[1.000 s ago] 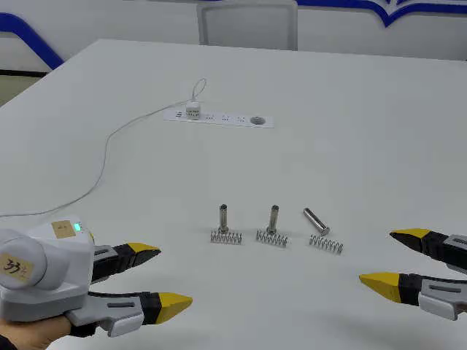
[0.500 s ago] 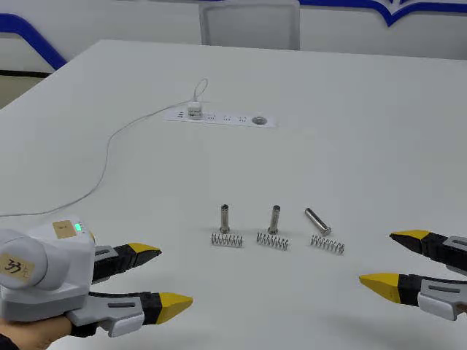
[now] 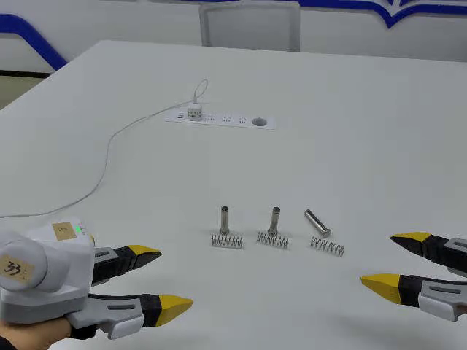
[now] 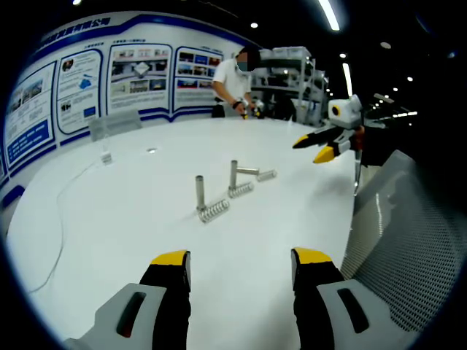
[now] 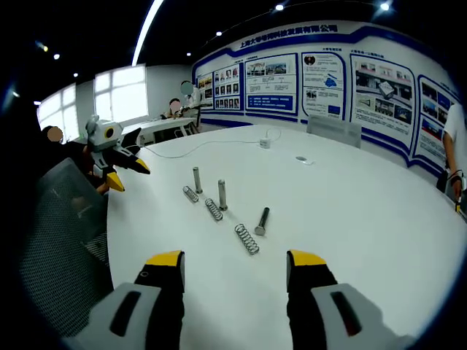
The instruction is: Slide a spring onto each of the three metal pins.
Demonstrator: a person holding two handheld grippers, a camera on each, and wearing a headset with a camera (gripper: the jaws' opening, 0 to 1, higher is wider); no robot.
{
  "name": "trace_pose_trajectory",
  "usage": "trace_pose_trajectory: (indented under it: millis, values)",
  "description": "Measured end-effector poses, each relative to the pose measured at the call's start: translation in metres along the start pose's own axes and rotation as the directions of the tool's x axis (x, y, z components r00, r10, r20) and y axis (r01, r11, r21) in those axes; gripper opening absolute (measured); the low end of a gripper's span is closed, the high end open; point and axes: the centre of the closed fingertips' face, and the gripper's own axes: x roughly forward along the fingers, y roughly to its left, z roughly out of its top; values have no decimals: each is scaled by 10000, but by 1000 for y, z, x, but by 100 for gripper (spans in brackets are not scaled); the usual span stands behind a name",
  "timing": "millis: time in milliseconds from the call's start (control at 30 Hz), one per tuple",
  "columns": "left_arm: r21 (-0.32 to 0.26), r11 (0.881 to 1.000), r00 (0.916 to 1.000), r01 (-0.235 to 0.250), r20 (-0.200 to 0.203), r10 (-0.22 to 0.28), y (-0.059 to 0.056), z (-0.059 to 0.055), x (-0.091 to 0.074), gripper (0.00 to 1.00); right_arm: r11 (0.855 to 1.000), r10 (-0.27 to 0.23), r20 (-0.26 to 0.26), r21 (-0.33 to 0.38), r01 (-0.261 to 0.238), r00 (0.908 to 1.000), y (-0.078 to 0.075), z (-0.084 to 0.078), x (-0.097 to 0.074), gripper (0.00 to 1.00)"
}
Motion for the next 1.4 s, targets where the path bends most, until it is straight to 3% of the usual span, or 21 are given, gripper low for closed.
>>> trace_pose_trajectory:
  millis: [467,800,1067,1400]
  values:
    - [-70,10000,10000,-16,34,16,-1,-1,-2,56,9997,-224,-71,-17,224,9997,-12,12,5,53]
    - [-107,9999,10000,-93,19,93,-1,-2,-3,55,9997,-187,-404,-153,181,9990,-20,24,17,48]
    - [-118,9998,9999,-136,26,137,-1,-2,-3,55,9985,60,-1000,-536,-114,9950,-23,34,38,48]
    - [-140,9997,9998,-192,62,193,0,-1,-4,55,9980,-45,-1944,-621,-77,9809,-32,40,79,36]
